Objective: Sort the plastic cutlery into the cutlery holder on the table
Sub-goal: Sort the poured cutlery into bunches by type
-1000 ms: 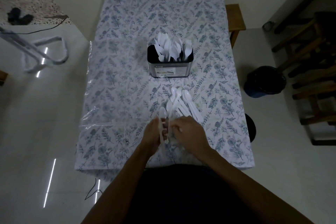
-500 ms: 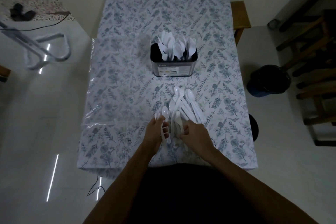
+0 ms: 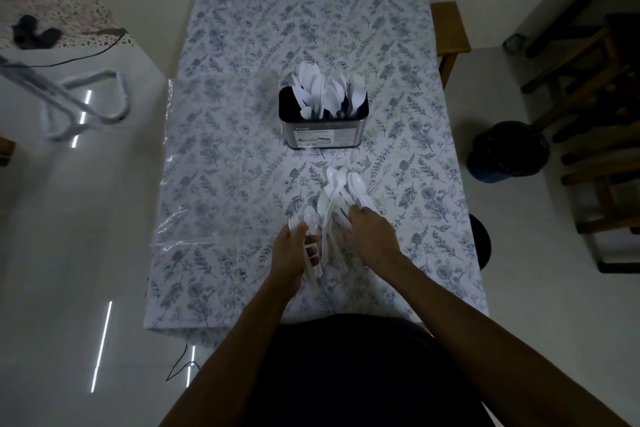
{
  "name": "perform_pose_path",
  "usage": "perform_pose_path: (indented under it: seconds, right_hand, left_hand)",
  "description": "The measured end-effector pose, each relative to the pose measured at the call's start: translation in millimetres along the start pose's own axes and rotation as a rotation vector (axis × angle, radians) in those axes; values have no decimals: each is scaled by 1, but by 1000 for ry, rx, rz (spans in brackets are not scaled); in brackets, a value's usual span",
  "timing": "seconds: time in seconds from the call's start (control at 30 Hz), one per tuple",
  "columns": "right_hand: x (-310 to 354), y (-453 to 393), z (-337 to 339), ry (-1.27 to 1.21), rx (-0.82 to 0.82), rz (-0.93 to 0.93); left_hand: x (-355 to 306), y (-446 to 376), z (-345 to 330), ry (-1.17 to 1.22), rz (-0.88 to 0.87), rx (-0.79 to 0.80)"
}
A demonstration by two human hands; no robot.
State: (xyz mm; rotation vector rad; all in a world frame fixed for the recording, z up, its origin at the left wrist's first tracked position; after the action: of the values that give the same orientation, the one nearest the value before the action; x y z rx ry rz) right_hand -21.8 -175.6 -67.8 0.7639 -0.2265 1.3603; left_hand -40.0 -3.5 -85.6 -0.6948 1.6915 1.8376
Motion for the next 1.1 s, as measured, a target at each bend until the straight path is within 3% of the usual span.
perform_pose_path:
  seconds: [0.2, 0.43, 0.6, 0.77, 0.83, 0.93, 1.0, 1.1]
  right_hand:
    - [-1, 4, -1, -32, -39, 12]
    - [0, -3, -8, 42, 29, -49]
    - [13, 21, 14, -391, 79, -170]
    - [23, 44, 18, -694, 293, -238]
    - [18, 40, 19, -614, 205, -164]
    - [-5, 15, 21, -226, -47, -50]
    - [-16, -1, 14, -52, -49, -29]
    - [-23, -9, 4, 1, 0, -43]
  left_hand:
    - [5, -1, -6, 1, 25, 60]
    - [4, -3, -8, 8, 40, 69]
    - [4, -5, -8, 42, 47, 78]
    - [4, -9, -18, 37, 74, 110]
    - [4, -10, -17, 42, 62, 106]
    - [-1, -5, -14, 123, 71, 110]
    - [-2, -4, -10, 132, 97, 71]
    - [0, -5, -6, 133, 105, 56]
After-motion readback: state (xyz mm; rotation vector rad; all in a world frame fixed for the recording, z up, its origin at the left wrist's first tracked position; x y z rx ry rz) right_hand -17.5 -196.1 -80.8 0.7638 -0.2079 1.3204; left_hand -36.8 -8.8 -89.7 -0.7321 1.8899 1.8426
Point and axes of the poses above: each hand's wrist, its own y-axis away from the middle knuckle, its own z-axis out of the back of the hand, x = y × z, the point moved 4 cm from there along -y, towards the middle knuckle, and after that the axes turned 14 degrees about -y, right-handed, at the moved point
